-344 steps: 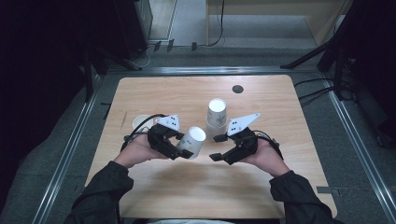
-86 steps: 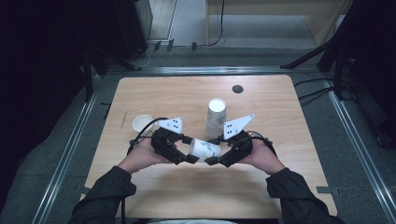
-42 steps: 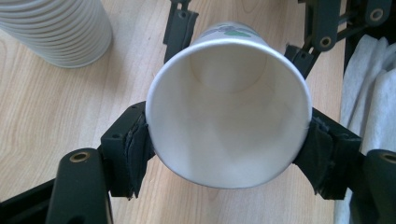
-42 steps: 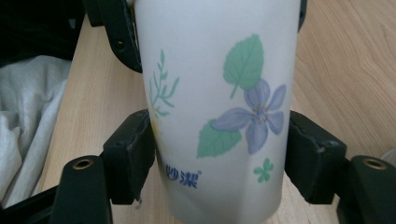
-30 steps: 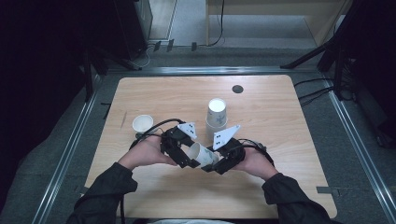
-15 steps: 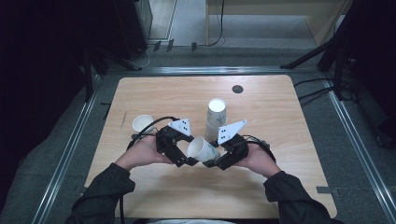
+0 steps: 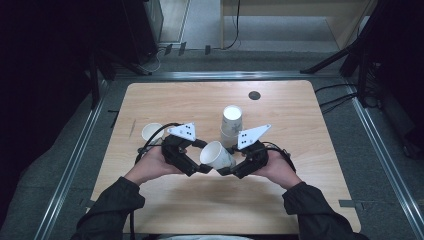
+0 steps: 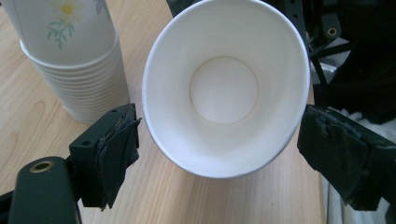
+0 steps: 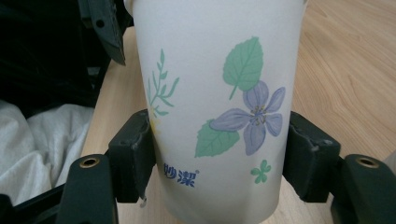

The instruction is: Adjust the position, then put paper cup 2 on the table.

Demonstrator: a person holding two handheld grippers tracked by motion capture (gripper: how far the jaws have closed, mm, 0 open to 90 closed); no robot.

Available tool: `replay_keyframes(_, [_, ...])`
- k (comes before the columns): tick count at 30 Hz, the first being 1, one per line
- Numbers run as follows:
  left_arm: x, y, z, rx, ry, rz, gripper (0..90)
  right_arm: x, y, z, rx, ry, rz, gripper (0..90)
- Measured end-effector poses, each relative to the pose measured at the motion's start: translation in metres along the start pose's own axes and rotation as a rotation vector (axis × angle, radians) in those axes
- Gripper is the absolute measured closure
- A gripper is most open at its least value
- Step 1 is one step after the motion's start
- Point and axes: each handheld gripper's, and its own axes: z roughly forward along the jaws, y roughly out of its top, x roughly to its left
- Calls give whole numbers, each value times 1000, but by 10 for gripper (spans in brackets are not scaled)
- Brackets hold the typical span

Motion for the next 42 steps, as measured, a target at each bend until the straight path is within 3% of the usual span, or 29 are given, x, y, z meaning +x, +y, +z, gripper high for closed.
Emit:
replay_keyframes(6, [-2, 1, 5, -59, -8, -7, 131, 0, 1, -1, -35, 18, 6, 341])
replay_keyframes(15, [-1, -1, 7, -117, -19, -30, 156, 1, 0, 1, -44, 36, 18, 341])
replay_keyframes(18, [3, -4, 7, -141, -66, -50, 212, 1, 0, 3, -37, 40, 18, 341])
replay_keyframes(28, [3, -5, 8, -104, -49, -23, 275, 1, -1, 7, -1, 52, 33, 306])
replay_keyframes(31, [4, -6, 6, -100, -39, -27, 276, 4, -2, 10, 29, 0, 4, 255])
replay_keyframes(35, [6, -8, 0, -104, -27, -32, 280, 2, -3, 11, 43, -35, 30, 238])
replay_keyframes(42, [13, -9, -8, -100, -12, -48, 281, 1, -7, 6, 64, -78, 35, 237])
